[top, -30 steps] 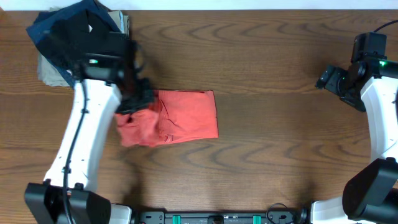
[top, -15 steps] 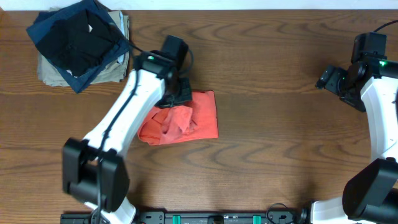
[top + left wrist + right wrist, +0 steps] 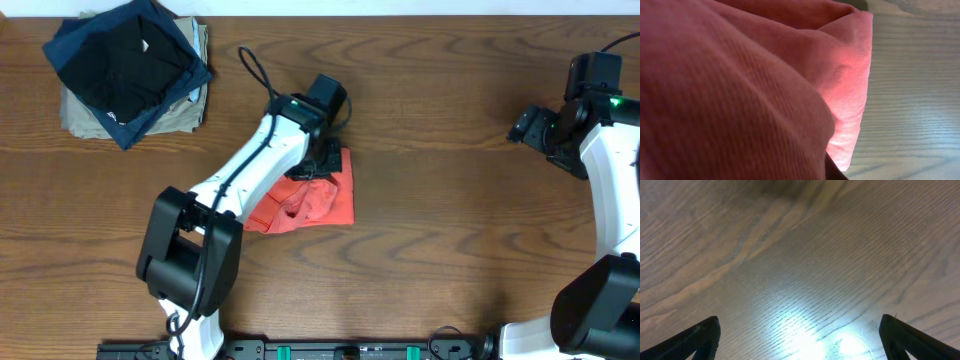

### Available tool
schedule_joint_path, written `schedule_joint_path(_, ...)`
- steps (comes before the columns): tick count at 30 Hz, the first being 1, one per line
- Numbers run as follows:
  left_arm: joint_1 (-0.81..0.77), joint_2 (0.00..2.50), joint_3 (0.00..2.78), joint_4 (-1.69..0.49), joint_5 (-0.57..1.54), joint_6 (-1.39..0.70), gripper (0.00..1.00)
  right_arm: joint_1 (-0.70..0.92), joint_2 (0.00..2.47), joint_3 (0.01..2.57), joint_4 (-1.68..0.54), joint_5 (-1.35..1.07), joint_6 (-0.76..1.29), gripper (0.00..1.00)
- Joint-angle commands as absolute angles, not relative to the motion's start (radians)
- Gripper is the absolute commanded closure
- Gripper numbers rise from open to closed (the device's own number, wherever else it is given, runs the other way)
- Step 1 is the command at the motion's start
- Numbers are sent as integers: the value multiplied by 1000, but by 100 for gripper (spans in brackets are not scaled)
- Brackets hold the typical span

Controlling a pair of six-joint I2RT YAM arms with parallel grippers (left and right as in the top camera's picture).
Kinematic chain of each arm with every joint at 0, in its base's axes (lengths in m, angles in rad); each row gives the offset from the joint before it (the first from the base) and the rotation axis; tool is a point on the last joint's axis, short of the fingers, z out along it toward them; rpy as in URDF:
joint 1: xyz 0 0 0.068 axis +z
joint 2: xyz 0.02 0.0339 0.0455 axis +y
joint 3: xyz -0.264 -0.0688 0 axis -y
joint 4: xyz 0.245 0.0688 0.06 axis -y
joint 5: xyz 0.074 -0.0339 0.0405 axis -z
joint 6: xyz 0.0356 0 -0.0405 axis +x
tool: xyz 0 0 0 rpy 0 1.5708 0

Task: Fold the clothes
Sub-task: 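Lay the left end over the folded bundle and press with left gripper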

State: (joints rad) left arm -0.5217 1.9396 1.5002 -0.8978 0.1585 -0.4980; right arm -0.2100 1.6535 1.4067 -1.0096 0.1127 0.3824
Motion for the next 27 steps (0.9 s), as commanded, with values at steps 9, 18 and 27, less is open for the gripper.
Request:
schedule_joint_path(9,-577,1926,1504,-907,176,-503,43,-216,1655,1411,-1010,123,381,1)
schedule_joint_path(18,-573,1813,1564,-1013,157,-454,43,-216,1655,1411,-1010,123,381,1)
schedule_joint_path(27,-524,1664,1560,-1111,85,-454,34,-216,1655,1411,-1010,123,381,1)
